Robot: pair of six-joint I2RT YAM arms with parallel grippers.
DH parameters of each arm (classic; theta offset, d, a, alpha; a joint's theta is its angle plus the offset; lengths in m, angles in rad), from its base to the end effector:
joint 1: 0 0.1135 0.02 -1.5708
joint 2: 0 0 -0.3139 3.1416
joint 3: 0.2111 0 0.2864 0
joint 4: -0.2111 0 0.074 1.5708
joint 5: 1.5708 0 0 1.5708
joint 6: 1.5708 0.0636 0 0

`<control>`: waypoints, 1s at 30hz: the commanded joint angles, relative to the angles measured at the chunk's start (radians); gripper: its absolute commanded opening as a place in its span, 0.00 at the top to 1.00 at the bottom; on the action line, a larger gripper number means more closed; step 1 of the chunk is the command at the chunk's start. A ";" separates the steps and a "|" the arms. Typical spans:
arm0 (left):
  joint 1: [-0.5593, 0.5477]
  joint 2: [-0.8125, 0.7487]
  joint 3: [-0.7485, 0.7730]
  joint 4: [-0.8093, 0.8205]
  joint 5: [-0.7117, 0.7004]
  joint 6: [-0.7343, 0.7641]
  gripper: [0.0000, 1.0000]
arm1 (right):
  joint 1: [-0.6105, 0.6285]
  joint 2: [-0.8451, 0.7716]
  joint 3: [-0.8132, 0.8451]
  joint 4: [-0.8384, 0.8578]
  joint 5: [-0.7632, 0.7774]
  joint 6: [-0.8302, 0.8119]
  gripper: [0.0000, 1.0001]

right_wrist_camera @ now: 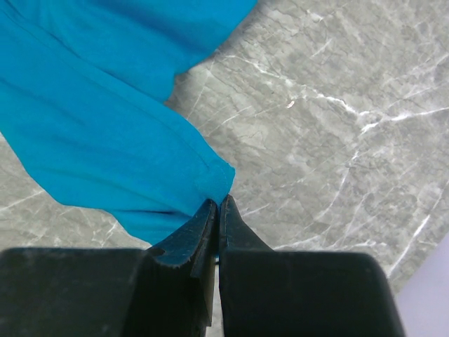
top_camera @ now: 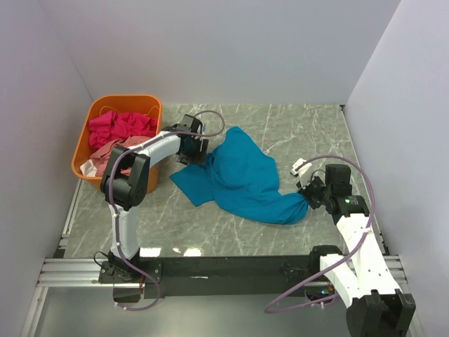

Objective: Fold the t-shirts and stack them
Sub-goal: Flatten the tshirt out

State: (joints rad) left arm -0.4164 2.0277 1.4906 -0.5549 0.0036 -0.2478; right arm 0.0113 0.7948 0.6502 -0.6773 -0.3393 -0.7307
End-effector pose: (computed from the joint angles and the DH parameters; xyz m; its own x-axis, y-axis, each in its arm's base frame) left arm 0.4510 -0.1997 0.1814 -0.8865 0.1239 -0.4459 0.1945 0.9740 -0.1161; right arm 0.1769 0.0232 0.2584 -0.3871 -0.6337 -0.6697 -0.6655 0.6948 -0.2728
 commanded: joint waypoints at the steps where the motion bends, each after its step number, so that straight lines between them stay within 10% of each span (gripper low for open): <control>1: 0.002 0.031 0.045 -0.020 -0.001 0.019 0.30 | -0.033 0.011 0.045 0.002 -0.035 -0.012 1.00; 8: 0.001 0.063 0.040 -0.056 0.001 0.033 0.43 | -0.042 0.004 0.057 -0.013 -0.047 -0.015 1.00; 15: -0.007 -0.043 0.008 -0.037 -0.001 0.033 1.00 | -0.048 -0.008 0.098 -0.047 -0.046 -0.016 1.00; 30: -0.005 -0.860 -0.214 0.171 -0.065 -0.018 1.00 | -0.050 -0.031 0.618 -0.246 -0.037 -0.047 1.00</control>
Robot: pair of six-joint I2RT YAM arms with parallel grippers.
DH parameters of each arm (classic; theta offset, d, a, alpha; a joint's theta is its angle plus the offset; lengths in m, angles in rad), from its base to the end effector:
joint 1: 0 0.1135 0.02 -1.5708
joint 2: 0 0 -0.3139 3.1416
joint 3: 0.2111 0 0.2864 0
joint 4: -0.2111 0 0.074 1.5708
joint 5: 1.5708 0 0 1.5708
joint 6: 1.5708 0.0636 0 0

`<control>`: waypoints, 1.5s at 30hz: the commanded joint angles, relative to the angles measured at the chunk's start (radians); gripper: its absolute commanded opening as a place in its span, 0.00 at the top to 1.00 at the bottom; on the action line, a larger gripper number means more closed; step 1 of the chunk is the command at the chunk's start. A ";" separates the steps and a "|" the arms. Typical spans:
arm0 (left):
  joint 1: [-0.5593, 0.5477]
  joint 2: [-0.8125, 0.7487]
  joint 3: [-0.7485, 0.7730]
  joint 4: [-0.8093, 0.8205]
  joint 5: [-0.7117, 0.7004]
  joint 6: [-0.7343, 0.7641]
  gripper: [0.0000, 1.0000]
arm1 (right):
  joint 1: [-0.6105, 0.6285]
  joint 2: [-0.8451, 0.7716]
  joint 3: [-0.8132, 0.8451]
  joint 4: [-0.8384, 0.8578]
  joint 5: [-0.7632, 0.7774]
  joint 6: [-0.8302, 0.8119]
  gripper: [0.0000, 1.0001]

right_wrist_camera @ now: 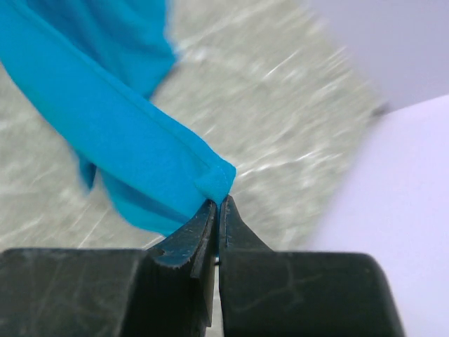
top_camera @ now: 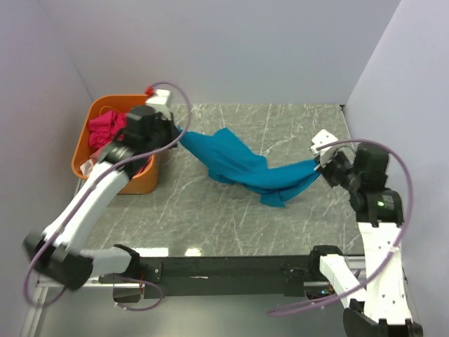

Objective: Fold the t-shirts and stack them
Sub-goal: Flatten the tshirt out

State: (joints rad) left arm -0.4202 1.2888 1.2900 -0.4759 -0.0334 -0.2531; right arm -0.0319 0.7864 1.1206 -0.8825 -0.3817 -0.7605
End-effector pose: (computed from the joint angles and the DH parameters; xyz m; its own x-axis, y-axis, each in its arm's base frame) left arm 0.3067 -0.1347 0.4125 -0.4993 -0.0510 -0.8649 0.2640 0.9418 -0.2079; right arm 0.1573 0.0187 0.4149 -0.1788 -0.6343 -0.7521 -0.5678 0.6908 -0.4476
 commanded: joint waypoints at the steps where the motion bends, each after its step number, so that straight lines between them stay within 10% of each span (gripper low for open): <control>1: -0.002 -0.193 -0.006 0.108 -0.031 -0.012 1.00 | -0.006 -0.016 0.191 -0.047 0.009 -0.017 1.00; 11: -0.002 -0.408 0.282 0.224 -0.161 -0.002 1.00 | -0.006 -0.010 0.577 0.129 0.178 0.096 1.00; 27: -0.003 -0.500 0.404 0.441 0.142 -0.138 1.00 | -0.013 -0.024 0.921 0.145 0.308 0.142 1.00; 38: -0.003 -0.387 0.022 0.512 0.133 -0.290 1.00 | -0.013 -0.153 0.359 0.290 0.336 0.133 1.00; 45: 0.001 -0.040 -0.279 0.712 0.037 -0.347 1.00 | -0.013 -0.117 -0.158 0.604 0.356 0.105 1.00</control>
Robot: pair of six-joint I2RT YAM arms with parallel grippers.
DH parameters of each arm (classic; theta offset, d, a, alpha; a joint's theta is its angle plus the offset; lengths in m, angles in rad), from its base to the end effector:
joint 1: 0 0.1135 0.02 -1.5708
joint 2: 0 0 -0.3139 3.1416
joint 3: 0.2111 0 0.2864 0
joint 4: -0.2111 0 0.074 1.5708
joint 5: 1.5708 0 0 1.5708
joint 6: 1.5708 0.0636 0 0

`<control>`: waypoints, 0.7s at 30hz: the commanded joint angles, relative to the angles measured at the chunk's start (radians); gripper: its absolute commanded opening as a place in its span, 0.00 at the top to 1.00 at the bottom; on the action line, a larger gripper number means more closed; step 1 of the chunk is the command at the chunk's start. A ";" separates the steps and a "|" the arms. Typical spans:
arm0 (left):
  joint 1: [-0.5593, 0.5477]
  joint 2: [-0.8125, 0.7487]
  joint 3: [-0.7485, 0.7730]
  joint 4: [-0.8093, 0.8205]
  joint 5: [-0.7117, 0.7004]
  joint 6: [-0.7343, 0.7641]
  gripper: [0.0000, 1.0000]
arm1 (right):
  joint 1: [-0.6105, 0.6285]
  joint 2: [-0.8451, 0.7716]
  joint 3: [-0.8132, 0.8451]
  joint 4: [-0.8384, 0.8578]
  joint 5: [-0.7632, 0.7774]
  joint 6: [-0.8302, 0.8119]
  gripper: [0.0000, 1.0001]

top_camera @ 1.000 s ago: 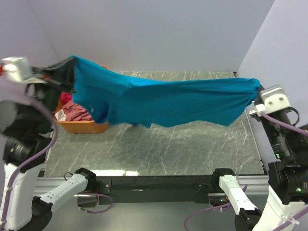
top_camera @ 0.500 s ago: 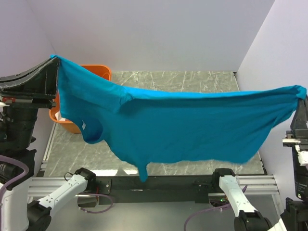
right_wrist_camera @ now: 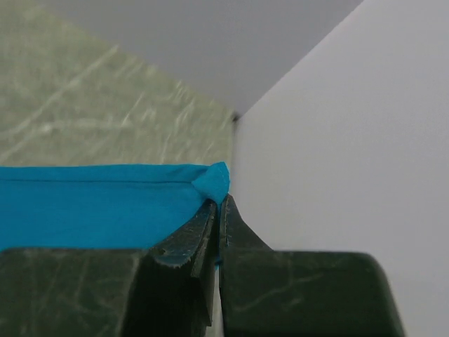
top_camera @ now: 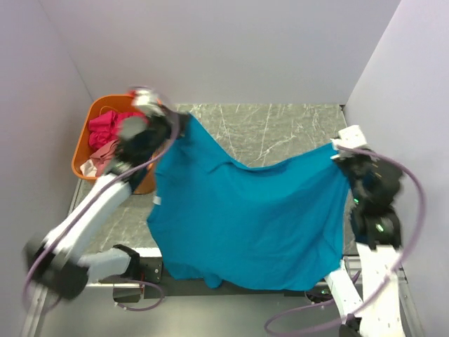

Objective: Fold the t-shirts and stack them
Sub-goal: Flatten the tshirt out

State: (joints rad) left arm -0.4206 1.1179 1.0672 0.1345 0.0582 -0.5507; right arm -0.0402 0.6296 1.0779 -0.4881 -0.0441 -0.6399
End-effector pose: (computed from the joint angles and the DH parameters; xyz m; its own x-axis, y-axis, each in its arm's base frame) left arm 0.2745 -0.1268 0.4530 -0.1759 -0.4936 -0.8517 0.4324 0.7385 -0.5173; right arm 0.1301 -0.0024 0.4683 -0.0296 -0.5958 -0.8026 -0.0268 0.8031 -0.5952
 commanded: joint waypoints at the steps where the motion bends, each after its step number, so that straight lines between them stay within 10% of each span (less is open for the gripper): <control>1: 0.002 0.188 -0.050 0.117 -0.055 -0.049 1.00 | -0.004 0.073 -0.157 0.253 0.009 -0.007 1.00; 8: 0.089 0.777 0.376 -0.028 -0.078 -0.113 0.98 | -0.007 0.571 -0.184 0.577 0.042 0.014 1.00; 10: 0.109 0.933 0.555 -0.099 -0.022 -0.126 0.85 | -0.007 0.752 -0.100 0.559 0.099 0.045 0.94; 14: 0.123 1.063 0.810 -0.226 0.012 -0.100 0.25 | -0.012 0.949 0.152 0.433 0.127 0.112 0.49; 21: 0.161 0.935 0.886 -0.268 0.038 0.009 0.15 | -0.021 0.879 0.172 0.352 0.012 0.152 0.32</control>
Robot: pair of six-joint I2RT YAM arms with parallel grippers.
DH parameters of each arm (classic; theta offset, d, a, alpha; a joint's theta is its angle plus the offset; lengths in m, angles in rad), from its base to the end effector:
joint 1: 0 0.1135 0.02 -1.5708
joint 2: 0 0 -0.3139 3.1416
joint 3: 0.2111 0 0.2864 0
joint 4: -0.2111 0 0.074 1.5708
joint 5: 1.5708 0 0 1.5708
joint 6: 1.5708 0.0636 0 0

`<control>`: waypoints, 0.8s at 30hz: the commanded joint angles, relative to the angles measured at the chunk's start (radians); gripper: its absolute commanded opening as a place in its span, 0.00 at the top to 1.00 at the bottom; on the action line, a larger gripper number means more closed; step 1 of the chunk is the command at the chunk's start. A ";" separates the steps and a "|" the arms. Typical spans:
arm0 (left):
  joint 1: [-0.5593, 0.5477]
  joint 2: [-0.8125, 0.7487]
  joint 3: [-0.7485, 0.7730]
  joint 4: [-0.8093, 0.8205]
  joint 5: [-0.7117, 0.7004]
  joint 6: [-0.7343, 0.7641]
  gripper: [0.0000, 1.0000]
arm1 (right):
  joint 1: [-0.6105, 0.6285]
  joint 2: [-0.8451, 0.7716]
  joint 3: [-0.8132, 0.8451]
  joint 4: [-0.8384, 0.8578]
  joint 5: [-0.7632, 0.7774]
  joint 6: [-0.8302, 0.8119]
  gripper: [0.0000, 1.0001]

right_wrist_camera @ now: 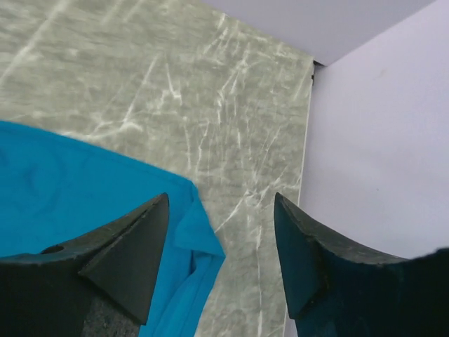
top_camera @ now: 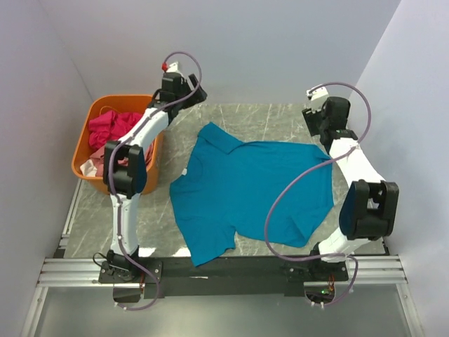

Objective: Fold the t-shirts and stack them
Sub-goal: Flatten the tshirt out

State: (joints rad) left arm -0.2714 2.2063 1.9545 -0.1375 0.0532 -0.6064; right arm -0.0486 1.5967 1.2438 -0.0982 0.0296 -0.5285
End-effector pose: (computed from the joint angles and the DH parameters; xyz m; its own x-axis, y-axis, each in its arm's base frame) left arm 0.5961 -0.1694 0.3023 -0.4800 -0.4571 -0.7487 0.0505 0.8377 -0.5439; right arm 0.4349 -0.0230 0.3268 -0.4139 -0.4845 -0.7707 -0.1546 0.8717 -0.4649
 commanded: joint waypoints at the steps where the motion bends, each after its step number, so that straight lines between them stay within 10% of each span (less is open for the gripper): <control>1: 0.017 -0.192 -0.087 0.015 0.045 0.074 0.15 | -0.014 -0.107 -0.010 -0.070 -0.110 0.041 0.31; 9: 0.040 -0.585 -0.592 0.032 0.146 0.086 0.20 | -0.023 -0.245 -0.145 -0.486 -0.583 -0.047 0.21; 17: -0.080 -0.917 -0.833 -0.186 0.067 0.212 0.20 | -0.089 -0.405 -0.325 -0.600 -0.433 -0.090 0.21; 24: -0.100 -1.224 -1.230 -0.189 0.097 -0.022 0.21 | -0.126 -0.465 -0.444 -0.748 -0.364 -0.209 0.23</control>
State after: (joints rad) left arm -0.3744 1.0649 0.8570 -0.3115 0.1417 -0.5194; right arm -0.1730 1.1637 0.8352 -0.7383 -0.3595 -0.6582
